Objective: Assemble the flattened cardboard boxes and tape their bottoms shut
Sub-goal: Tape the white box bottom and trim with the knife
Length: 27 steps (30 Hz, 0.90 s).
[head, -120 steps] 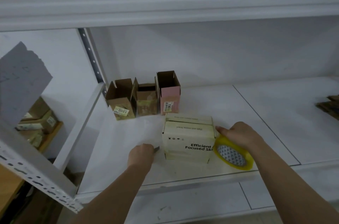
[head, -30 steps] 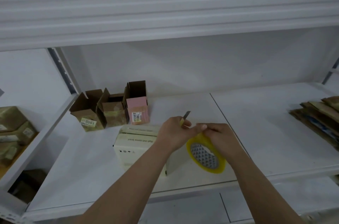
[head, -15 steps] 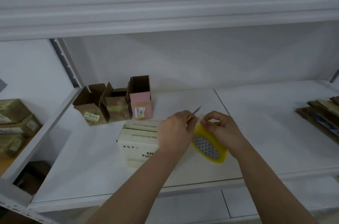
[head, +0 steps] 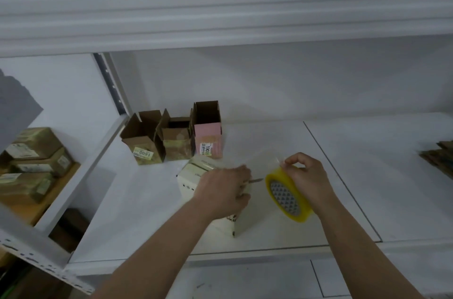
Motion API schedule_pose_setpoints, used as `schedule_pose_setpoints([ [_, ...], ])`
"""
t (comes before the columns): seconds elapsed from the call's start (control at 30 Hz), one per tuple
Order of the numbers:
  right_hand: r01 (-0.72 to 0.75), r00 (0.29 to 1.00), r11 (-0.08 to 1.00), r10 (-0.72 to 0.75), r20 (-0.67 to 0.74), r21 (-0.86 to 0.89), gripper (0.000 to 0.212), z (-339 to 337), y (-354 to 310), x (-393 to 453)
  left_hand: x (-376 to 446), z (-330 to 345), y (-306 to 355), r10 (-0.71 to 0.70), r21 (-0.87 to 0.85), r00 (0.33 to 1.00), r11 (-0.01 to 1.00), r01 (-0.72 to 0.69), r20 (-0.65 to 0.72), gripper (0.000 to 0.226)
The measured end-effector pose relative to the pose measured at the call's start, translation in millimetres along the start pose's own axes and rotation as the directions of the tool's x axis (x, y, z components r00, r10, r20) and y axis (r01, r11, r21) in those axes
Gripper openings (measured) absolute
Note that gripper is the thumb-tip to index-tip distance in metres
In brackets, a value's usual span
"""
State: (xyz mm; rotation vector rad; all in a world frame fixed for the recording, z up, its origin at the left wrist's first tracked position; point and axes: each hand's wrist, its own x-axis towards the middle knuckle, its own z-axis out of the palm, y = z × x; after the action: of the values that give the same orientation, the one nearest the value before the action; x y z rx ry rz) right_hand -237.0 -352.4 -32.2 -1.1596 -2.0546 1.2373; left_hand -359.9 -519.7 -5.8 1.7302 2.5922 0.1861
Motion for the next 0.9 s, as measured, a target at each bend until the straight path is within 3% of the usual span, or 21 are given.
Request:
schedule_pose_setpoints([
  [0.13, 0.008, 1.0, 1.0, -0.008, 0.017, -0.007, 0.014, 10.7, -12.3, -0.8, -9.1, -11.9, -43.9, 0.288, -0.097, 0.948, 0.956, -0.277, 0.138, 0.055],
  [0.23, 0.032, 0.999, 0.999, -0.031, 0.037, -0.011, 0.011, 20.7, -24.8, -3.0, -11.1, -15.9, -61.0, 0.369, -0.129, 0.919, 0.927, -0.352, 0.141, 0.05],
  [0.47, 0.067, 0.998, 0.996, -0.065, 0.026, -0.065, 0.009, 32.8, -46.3, -16.3, -13.7, 3.0, -62.4, 0.249, -0.407, 0.968, 0.888, -0.213, 0.037, 0.058],
  [0.57, 0.057, 0.998, 0.99, -0.054, 0.024, -0.128, 0.009, 26.8, -52.6, -22.6, -17.3, -1.5, -62.6, -0.092, -0.734, 0.984, 0.678, -0.052, -0.155, 0.032],
  [0.63, 0.058, 0.998, 0.985, -0.052, 0.04, -0.16, 0.009, 22.4, -58.3, -25.6, -15.5, -8.3, -59.5, -0.27, -0.769, 0.932, 0.639, -0.015, -0.242, 0.022],
  [0.67, 0.06, 0.997, 0.985, -0.052, 0.053, -0.164, 0.01, 20.9, -61.1, -27.3, -12.6, -12.3, -55.4, -0.3, -0.782, 0.924, 0.623, 0.003, -0.236, 0.028],
  [0.8, 0.084, 0.992, 0.983, -0.066, 0.109, -0.163, 0.01, 18.7, -70.3, -34.7, 3.0, -28.6, -30.1, -0.269, -0.819, 0.96, 0.565, 0.096, -0.073, 0.073],
  [0.83, 0.094, 0.99, 0.982, -0.074, 0.124, -0.164, 0.009, 18.1, -71.4, -36.9, 6.8, -30.3, -24.7, -0.245, -0.797, 0.968, 0.595, 0.107, -0.053, 0.072],
  [0.9, 0.114, 0.982, 0.983, -0.09, 0.163, -0.143, 0.007, 15.5, -72.1, -41.9, 12.0, -28.9, -17.4, -0.219, -0.771, 0.974, 0.63, 0.093, -0.061, 0.05],
])
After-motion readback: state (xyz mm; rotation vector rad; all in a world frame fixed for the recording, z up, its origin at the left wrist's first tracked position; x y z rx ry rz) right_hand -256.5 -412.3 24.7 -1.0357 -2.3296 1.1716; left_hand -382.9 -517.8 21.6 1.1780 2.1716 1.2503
